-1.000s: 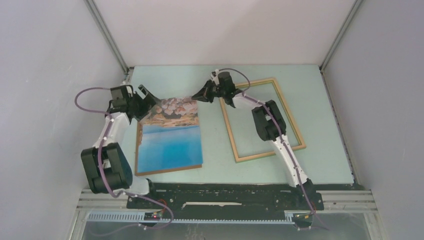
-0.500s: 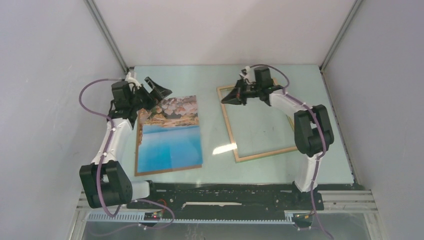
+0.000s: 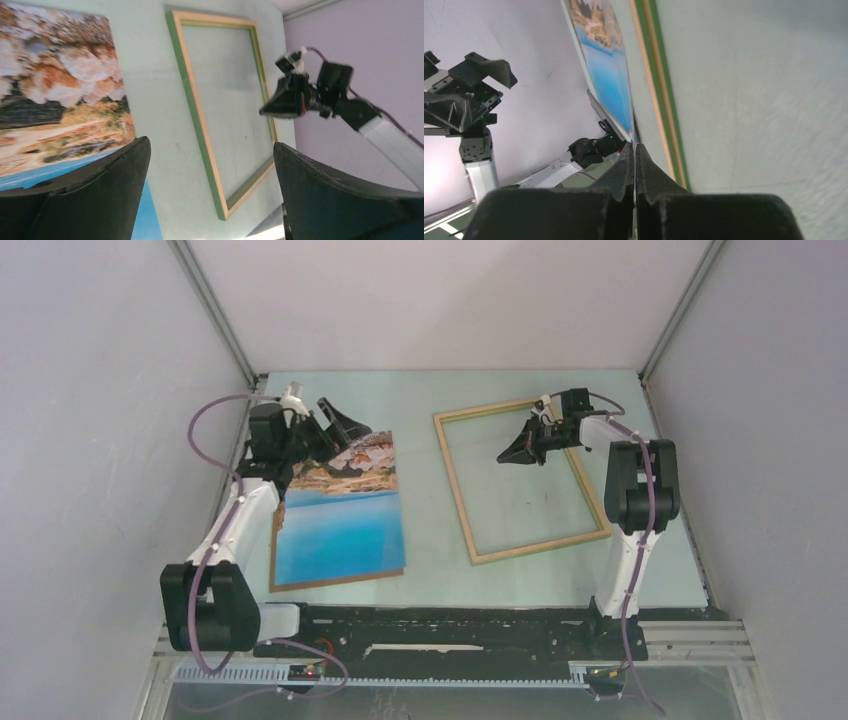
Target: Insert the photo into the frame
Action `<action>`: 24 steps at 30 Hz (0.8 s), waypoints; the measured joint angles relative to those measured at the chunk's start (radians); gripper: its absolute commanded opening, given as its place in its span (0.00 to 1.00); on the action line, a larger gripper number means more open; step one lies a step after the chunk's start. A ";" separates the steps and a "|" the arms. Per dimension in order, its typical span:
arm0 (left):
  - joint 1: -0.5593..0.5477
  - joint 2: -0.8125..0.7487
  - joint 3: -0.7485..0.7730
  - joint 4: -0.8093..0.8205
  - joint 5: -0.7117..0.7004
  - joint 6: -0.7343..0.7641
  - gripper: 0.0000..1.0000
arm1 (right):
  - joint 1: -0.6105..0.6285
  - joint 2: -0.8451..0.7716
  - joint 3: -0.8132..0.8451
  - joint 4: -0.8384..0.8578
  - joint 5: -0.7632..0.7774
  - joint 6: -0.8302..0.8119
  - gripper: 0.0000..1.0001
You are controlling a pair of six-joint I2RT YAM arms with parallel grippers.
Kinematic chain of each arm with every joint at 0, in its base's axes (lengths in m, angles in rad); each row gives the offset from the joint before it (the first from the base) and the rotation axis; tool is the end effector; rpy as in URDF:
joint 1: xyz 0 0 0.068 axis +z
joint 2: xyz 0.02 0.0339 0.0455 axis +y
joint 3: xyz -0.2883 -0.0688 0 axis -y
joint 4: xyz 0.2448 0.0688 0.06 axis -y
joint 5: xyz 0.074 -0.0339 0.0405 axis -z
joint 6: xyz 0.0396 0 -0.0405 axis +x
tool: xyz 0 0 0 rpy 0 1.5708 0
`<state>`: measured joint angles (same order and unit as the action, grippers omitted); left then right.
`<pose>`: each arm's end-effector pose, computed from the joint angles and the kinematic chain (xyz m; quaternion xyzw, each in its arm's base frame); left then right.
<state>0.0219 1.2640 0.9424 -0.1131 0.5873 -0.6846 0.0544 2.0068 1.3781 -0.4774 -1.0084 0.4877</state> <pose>0.2816 -0.0158 0.3228 -0.1330 0.8109 -0.3982 0.4076 0.4152 0.0562 0.1944 0.0745 0.8560 0.5069 0.0684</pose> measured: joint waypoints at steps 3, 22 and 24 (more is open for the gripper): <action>-0.058 0.063 0.000 0.020 0.016 -0.008 1.00 | -0.023 0.103 0.114 -0.060 0.001 -0.056 0.02; -0.216 0.456 -0.103 0.101 0.041 -0.103 0.98 | -0.072 0.273 0.222 0.058 -0.003 0.024 0.51; -0.216 0.457 -0.103 0.111 0.036 -0.105 0.98 | -0.080 0.269 0.153 0.103 0.001 0.044 0.59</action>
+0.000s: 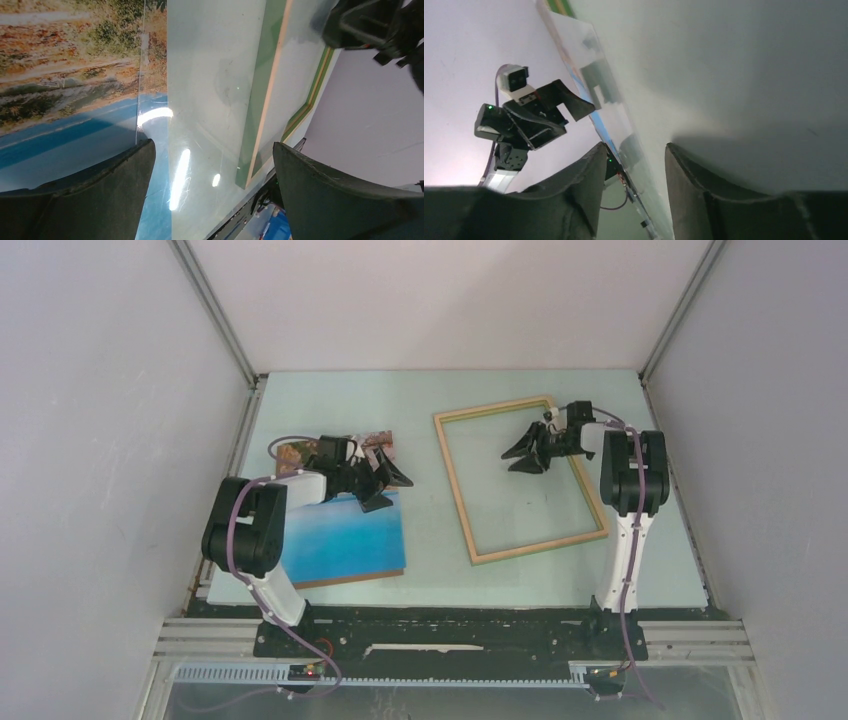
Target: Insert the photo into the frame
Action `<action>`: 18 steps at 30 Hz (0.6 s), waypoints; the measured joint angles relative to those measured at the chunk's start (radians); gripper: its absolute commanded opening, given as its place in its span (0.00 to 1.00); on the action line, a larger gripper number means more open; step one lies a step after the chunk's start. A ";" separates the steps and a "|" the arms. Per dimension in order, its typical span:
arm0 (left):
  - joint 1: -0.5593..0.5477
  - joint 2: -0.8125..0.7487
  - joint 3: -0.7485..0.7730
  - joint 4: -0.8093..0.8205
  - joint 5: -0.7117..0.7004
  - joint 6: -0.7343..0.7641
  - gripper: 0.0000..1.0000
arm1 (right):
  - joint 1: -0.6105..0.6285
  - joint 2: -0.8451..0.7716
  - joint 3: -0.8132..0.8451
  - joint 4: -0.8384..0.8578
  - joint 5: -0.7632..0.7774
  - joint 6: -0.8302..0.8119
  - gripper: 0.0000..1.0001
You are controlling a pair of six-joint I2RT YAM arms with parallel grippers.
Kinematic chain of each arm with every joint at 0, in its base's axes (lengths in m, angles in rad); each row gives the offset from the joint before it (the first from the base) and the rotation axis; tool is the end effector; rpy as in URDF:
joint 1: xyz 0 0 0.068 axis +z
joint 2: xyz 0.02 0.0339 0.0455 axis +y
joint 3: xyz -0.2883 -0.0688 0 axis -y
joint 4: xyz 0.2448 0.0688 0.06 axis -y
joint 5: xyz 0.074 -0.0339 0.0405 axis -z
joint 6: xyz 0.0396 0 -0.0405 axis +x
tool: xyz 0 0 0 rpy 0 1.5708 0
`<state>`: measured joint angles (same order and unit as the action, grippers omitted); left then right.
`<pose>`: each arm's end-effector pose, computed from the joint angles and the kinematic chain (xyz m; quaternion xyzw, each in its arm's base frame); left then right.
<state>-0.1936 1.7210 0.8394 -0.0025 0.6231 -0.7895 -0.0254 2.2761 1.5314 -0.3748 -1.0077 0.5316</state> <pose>0.3218 -0.0866 0.1657 -0.1645 0.8871 -0.4057 0.1463 0.4698 0.0216 0.1256 0.1308 0.8503 0.5046 0.0719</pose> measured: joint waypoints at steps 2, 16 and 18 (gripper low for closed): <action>0.000 0.000 0.000 0.004 -0.003 -0.006 0.98 | -0.005 -0.010 -0.067 0.024 0.009 0.014 0.63; 0.000 0.007 -0.005 0.034 -0.010 -0.034 0.98 | -0.006 -0.352 -0.666 0.350 0.004 0.094 0.58; 0.000 0.007 -0.005 0.037 -0.010 -0.040 0.99 | 0.005 -0.410 -0.779 0.435 0.002 0.135 0.54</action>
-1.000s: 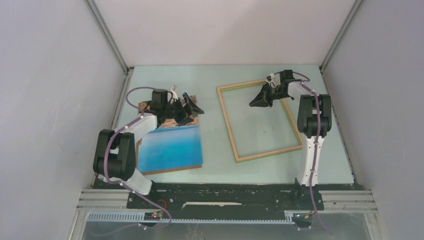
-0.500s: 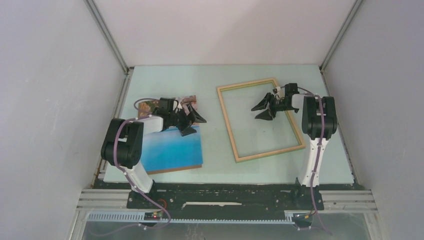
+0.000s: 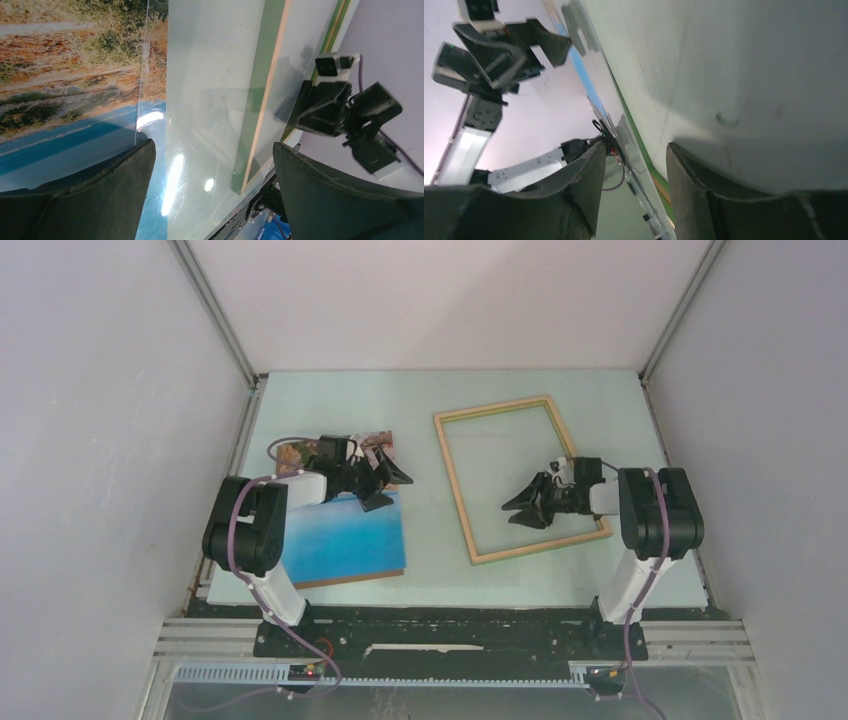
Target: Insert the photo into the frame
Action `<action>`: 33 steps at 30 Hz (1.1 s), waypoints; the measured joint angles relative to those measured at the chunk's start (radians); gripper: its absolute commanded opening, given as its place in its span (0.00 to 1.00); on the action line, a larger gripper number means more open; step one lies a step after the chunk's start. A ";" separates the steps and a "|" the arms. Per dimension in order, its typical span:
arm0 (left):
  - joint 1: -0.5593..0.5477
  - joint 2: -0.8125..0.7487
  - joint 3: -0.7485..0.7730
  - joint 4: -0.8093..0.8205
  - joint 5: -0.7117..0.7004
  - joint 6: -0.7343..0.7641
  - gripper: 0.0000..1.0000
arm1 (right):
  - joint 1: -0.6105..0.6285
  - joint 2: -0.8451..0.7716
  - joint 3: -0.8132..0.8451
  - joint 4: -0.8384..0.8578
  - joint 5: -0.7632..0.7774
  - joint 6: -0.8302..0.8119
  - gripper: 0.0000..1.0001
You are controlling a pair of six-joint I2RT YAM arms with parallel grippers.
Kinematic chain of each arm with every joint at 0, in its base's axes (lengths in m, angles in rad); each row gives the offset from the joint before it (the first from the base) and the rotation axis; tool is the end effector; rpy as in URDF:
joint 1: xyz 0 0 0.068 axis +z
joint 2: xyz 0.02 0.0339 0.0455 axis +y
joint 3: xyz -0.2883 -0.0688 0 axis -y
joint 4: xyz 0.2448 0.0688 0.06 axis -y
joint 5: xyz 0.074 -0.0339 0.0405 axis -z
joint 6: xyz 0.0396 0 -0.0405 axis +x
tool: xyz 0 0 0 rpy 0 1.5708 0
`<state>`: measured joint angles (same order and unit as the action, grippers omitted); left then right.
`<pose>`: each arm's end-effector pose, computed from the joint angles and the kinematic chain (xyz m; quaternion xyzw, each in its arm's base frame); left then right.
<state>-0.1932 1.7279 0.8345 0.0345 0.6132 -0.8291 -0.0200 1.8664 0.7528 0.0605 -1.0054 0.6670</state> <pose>0.3242 -0.0866 0.1646 -0.1795 0.8817 -0.4093 0.1514 0.3136 0.0272 0.1134 0.1692 0.8391 0.5129 0.0646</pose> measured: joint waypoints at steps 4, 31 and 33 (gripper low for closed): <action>0.001 0.000 0.000 0.003 0.001 -0.010 0.99 | 0.066 -0.088 -0.172 0.171 0.016 0.084 0.56; 0.002 -0.262 0.047 -0.135 -0.072 0.108 1.00 | 0.129 -0.254 -0.293 0.537 0.129 0.309 0.00; 0.002 -0.283 0.055 -0.150 -0.086 0.124 0.99 | 0.114 -0.288 -0.294 0.519 0.125 0.308 0.00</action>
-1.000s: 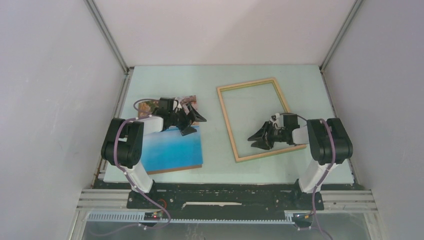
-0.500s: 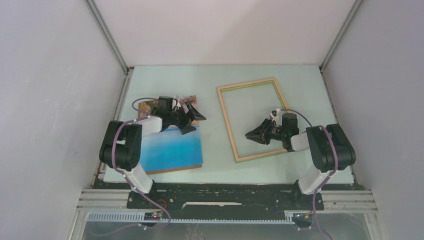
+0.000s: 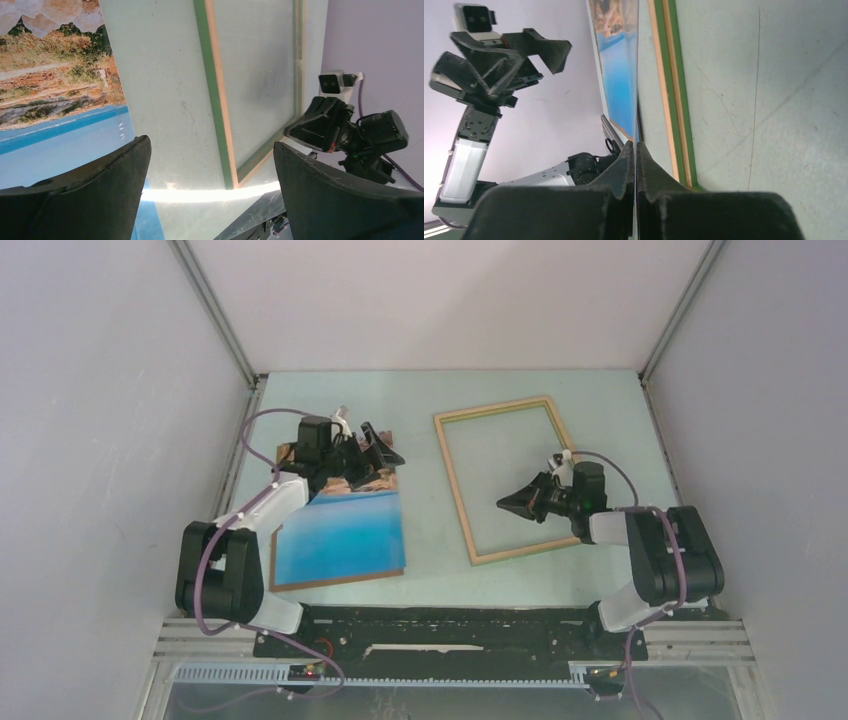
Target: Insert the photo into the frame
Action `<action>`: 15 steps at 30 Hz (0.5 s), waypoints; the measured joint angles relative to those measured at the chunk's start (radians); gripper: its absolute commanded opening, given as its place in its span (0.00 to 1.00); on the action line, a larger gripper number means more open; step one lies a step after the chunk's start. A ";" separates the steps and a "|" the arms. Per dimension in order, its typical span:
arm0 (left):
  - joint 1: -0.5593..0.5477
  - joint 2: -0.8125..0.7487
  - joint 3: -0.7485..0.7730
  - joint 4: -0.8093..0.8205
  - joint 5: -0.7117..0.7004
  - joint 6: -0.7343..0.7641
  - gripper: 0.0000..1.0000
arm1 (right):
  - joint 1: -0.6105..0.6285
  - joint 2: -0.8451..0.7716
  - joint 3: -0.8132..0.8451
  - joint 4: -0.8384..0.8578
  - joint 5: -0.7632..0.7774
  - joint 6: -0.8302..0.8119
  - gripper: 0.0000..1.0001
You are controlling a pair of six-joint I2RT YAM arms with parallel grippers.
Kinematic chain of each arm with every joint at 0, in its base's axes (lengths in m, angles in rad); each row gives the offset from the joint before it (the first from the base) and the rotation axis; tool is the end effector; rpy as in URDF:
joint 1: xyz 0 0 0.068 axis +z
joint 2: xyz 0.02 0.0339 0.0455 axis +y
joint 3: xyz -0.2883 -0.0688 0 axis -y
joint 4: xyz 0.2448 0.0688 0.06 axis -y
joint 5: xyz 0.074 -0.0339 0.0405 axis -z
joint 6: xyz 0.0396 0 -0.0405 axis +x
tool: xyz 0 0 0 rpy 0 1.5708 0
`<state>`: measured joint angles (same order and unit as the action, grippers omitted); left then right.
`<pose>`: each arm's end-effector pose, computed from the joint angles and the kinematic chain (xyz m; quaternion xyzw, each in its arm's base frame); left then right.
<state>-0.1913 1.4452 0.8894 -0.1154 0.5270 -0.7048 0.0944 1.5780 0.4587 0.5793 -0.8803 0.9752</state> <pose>0.2988 -0.0782 0.2540 -0.1113 0.8697 -0.3933 0.2767 0.2639 0.0557 0.1567 0.1456 0.8016 0.5462 0.1947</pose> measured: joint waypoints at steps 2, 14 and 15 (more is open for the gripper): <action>0.000 -0.002 0.005 -0.005 -0.005 0.007 1.00 | -0.023 -0.051 0.003 -0.046 -0.001 -0.013 0.00; -0.122 0.019 0.005 -0.076 -0.095 0.010 0.94 | -0.220 -0.464 0.177 -0.689 0.044 -0.326 0.00; -0.155 0.019 0.005 -0.079 -0.115 0.003 0.90 | -0.261 -0.509 0.222 -0.787 0.050 -0.373 0.00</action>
<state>-0.3466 1.4643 0.8948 -0.1940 0.4118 -0.7021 -0.1661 1.0687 0.6807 -0.2077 -0.8303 0.6025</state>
